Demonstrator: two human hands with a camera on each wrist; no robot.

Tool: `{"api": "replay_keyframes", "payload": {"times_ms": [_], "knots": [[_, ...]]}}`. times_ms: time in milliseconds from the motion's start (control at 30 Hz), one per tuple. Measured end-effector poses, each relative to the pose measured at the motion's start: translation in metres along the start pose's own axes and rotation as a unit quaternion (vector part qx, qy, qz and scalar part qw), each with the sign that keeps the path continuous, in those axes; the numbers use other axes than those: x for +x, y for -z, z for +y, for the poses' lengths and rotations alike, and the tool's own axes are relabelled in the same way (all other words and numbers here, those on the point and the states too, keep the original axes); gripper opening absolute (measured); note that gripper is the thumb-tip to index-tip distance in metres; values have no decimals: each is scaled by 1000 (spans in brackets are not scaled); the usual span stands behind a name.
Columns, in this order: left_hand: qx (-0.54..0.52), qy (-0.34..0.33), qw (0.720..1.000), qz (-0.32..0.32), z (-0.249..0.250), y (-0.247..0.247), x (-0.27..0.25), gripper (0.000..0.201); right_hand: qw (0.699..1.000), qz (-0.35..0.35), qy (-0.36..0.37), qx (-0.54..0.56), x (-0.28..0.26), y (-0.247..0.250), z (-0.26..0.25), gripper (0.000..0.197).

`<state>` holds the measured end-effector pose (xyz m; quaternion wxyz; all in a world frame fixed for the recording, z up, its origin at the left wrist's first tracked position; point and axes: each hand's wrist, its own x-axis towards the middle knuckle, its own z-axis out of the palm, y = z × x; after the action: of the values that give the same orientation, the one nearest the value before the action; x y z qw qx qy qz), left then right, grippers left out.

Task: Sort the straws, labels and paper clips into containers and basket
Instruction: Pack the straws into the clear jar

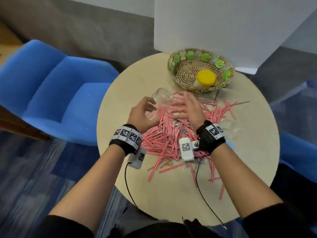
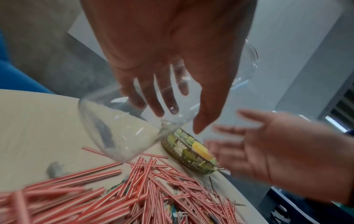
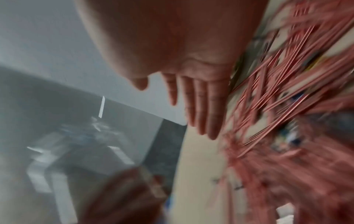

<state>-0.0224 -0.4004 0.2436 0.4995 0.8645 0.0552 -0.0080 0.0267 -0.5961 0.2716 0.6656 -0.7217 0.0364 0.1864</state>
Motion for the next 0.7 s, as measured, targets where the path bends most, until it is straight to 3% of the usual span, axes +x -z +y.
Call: {"api": "replay_keyframes", "payload": {"times_ms": [33, 67, 133, 167, 267, 333, 433, 600, 700], "knots": [[0, 7, 1000, 24, -2, 0, -4, 57, 994, 18, -57, -97, 4, 1, 14, 43], [-1, 16, 999, 43, -7, 1, -8, 58, 963, 4, -104, -249, 6, 1, 26, 48], [3, 39, 998, 58, -16, 3, -14, 63, 847, -74, -178, -496, 5, -5, 54, 59], [4, 51, 997, 60, -21, 5, -16, 65, 814, -93, -211, -533, 5, -11, 67, 71], [1, 70, 996, 51, -39, 12, -19, 65, 792, -68, -250, -554, 2, -34, 101, 136], [-5, 78, 996, 42, -49, 17, -20, 64, 770, -40, -227, -595, 3, -47, 113, 143], [-17, 89, 995, 38, -59, 24, -20, 65, 795, 7, -206, -571, 9, -54, 122, 132], [-32, 103, 994, 36, -71, 31, -20, 64, 864, 71, -181, -464, 10, -51, 115, 81], [-31, 105, 994, 19, -71, 29, -21, 63, 868, 72, -169, -461, 6, -51, 113, 82]]}}
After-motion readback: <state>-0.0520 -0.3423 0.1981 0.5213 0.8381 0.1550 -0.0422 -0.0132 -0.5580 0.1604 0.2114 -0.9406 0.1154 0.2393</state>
